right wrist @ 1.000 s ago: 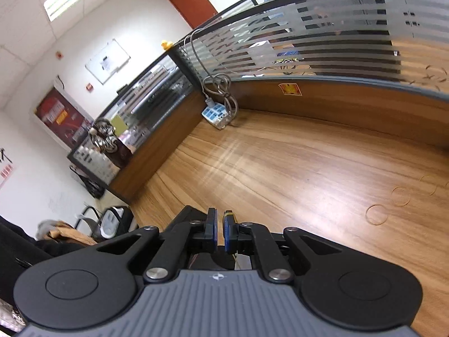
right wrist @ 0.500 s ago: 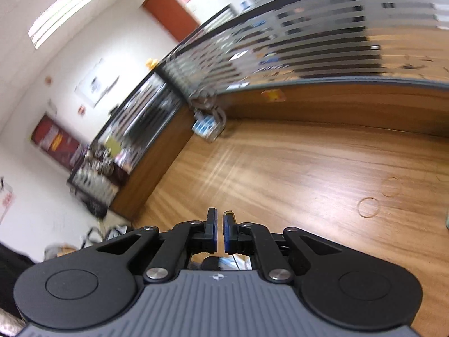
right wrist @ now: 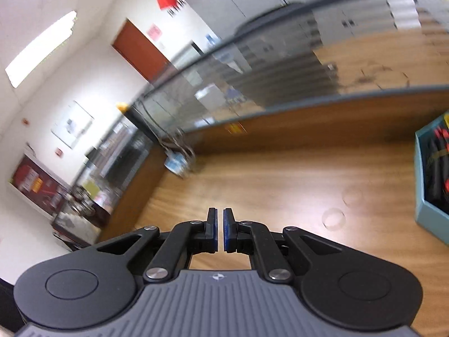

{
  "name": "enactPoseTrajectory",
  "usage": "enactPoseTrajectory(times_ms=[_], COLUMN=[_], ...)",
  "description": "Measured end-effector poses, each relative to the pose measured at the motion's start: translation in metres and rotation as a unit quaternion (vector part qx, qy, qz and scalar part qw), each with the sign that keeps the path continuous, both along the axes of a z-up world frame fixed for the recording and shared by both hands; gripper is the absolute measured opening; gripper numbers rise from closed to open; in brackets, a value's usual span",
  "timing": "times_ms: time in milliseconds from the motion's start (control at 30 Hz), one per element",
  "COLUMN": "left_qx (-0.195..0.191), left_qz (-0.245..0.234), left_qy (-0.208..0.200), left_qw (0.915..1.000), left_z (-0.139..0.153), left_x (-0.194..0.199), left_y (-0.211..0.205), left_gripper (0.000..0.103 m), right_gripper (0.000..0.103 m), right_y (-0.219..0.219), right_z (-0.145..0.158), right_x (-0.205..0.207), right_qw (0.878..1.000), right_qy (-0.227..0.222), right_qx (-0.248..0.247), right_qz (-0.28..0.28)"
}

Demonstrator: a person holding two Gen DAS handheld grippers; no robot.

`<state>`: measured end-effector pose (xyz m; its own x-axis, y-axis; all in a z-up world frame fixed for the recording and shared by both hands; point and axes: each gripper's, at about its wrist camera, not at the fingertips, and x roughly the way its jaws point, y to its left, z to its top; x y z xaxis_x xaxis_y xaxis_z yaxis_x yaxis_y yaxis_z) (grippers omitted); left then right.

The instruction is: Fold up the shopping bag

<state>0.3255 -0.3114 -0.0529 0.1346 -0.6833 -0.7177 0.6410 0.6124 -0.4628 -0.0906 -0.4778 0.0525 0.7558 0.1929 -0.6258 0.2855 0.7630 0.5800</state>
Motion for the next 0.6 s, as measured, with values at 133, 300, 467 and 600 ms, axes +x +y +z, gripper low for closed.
enactPoseTrajectory(times_ms=[133, 300, 467, 600], left_qx=[-0.055, -0.129, -0.186, -0.201], left_qz=[0.077, 0.15, 0.213, 0.223], left_qy=[0.041, 0.096, 0.136, 0.145], left_qw=[0.9947, 0.9754, 0.9496, 0.9429], left_z=[-0.008, -0.015, -0.022, -0.021], left_x=[0.011, 0.02, 0.026, 0.027], left_y=[0.029, 0.058, 0.086, 0.091], left_gripper=[0.033, 0.034, 0.034, 0.034], right_gripper=[0.011, 0.019, 0.031, 0.033], right_y=[0.013, 0.032, 0.057, 0.069], right_z=[-0.026, -0.053, -0.069, -0.072], right_x=[-0.005, -0.008, -0.007, -0.004], right_qw=[0.999, 0.998, 0.993, 0.99], right_qy=[0.03, 0.057, 0.071, 0.067], right_qx=[-0.001, -0.003, 0.001, 0.004], right_qz=[0.015, 0.041, 0.096, 0.124])
